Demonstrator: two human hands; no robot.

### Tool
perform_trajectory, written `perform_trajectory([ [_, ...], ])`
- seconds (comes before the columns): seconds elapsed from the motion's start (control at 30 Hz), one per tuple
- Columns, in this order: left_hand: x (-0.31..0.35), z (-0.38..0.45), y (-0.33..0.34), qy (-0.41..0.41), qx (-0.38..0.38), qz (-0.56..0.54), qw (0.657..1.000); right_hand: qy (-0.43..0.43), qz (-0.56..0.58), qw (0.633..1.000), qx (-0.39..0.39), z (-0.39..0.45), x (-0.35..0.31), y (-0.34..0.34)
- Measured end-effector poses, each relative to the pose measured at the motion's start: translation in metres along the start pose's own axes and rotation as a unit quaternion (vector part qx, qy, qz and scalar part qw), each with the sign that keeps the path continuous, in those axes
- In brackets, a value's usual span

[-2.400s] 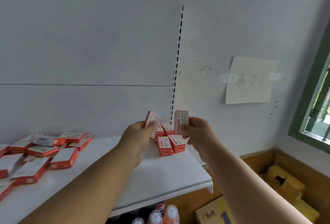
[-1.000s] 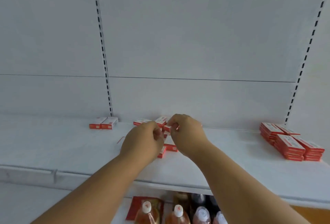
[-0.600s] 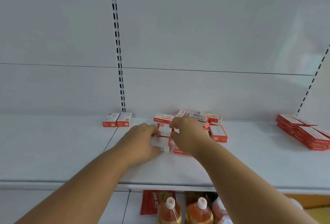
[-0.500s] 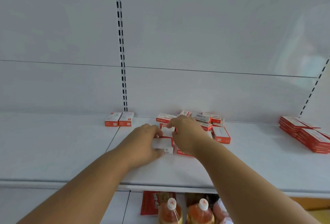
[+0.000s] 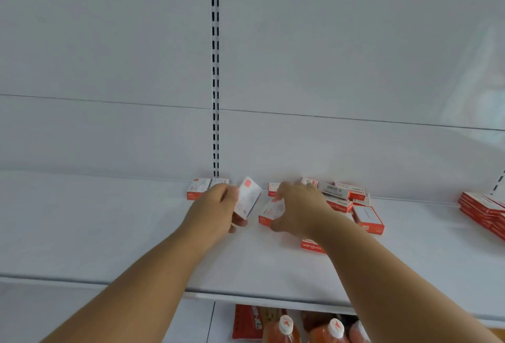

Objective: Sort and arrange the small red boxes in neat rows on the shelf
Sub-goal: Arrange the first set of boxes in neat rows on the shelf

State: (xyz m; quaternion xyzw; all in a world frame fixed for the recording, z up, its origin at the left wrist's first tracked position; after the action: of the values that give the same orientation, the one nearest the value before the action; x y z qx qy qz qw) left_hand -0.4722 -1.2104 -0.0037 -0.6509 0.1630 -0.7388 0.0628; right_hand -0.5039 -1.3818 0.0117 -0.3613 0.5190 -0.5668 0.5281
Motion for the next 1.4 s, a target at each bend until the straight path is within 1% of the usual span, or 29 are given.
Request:
perform_trajectory([
  [0.03,-0.004,0.002,-0.004,-0.043,0.000,-0.107,0.993,0.016,0.039,0.999,0.018,0.001,-0.001,-0.004],
  [0.07,-0.007,0.004,-0.007,-0.075,-0.005,-0.196,0.978,0.036,0.090,0.995,0.037,0.001,-0.001,-0.008],
  [0.1,-0.008,0.007,-0.012,-0.095,-0.013,-0.253,0.963,0.056,0.151,0.986,0.052,0.000,-0.003,-0.009],
  [0.17,-0.009,0.012,-0.024,-0.111,-0.031,-0.304,0.946,0.072,0.245,0.964,0.078,-0.001,-0.013,-0.009],
  [0.2,-0.010,0.014,-0.033,-0.111,-0.037,-0.306,0.945,0.071,0.265,0.958,0.087,-0.001,-0.021,-0.007],
  [0.27,-0.015,0.021,-0.054,-0.099,-0.030,-0.259,0.960,0.075,0.298,0.947,0.095,-0.001,-0.039,0.000],
  [0.33,-0.023,0.031,-0.081,-0.056,-0.011,-0.139,0.989,0.082,0.335,0.935,0.082,0.002,-0.059,0.010],
  [0.4,-0.026,0.041,-0.102,0.013,-0.004,-0.015,1.000,0.092,0.364,0.926,0.048,0.005,-0.080,0.021],
  [0.47,-0.032,0.050,-0.110,0.047,-0.034,0.056,0.997,0.101,0.378,0.920,0.015,0.005,-0.097,0.031],
  [0.5,-0.037,0.054,-0.110,0.052,-0.051,0.078,0.994,0.100,0.370,0.924,0.013,0.006,-0.102,0.034],
  [0.57,-0.048,0.061,-0.105,0.055,-0.079,0.112,0.989,0.093,0.328,0.940,0.019,0.007,-0.107,0.034],
  [0.63,-0.052,0.067,-0.100,0.067,-0.091,0.135,0.984,0.085,0.273,0.958,0.006,0.007,-0.110,0.034],
  [0.73,-0.045,0.076,-0.093,0.107,-0.081,0.190,0.973,0.082,0.216,0.973,-0.012,0.011,-0.109,0.030],
  [0.8,-0.040,0.080,-0.093,0.131,-0.061,0.243,0.959,0.074,0.177,0.981,-0.008,0.015,-0.109,0.025],
  [0.9,-0.037,0.078,-0.092,0.147,-0.043,0.308,0.939,0.036,0.095,0.995,-0.006,0.024,-0.116,0.021],
  [1.0,-0.029,0.075,-0.092,0.184,-0.022,0.340,0.922,0.026,0.062,0.998,-0.010,0.024,-0.121,0.024],
  [1.13,-0.008,0.070,-0.083,0.260,-0.013,0.348,0.901,0.046,0.083,0.995,0.019,0.012,-0.114,0.018],
  [1.2,0.002,0.066,-0.073,0.287,-0.022,0.325,0.901,0.067,0.097,0.991,0.060,0.002,-0.101,0.006],
  [1.3,0.015,0.055,-0.047,0.316,-0.056,0.295,0.900,0.096,0.092,0.985,0.114,-0.011,-0.075,-0.012],
  [1.4,0.027,0.050,-0.019,0.314,-0.084,0.265,0.908,0.127,0.083,0.978,0.141,-0.018,-0.043,-0.024],
])
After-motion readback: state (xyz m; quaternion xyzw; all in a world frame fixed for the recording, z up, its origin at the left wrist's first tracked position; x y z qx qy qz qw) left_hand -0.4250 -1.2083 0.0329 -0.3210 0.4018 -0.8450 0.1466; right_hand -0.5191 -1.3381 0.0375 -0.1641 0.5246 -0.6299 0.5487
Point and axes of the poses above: each hand's wrist, its own z-axis towards the middle knuckle, its own y-axis out of the palm, x = y × z, the point moved 10 cm from there along z, towards the middle knuckle, and after that the axes turned 6 degrees about x, right-handed, at the moved point
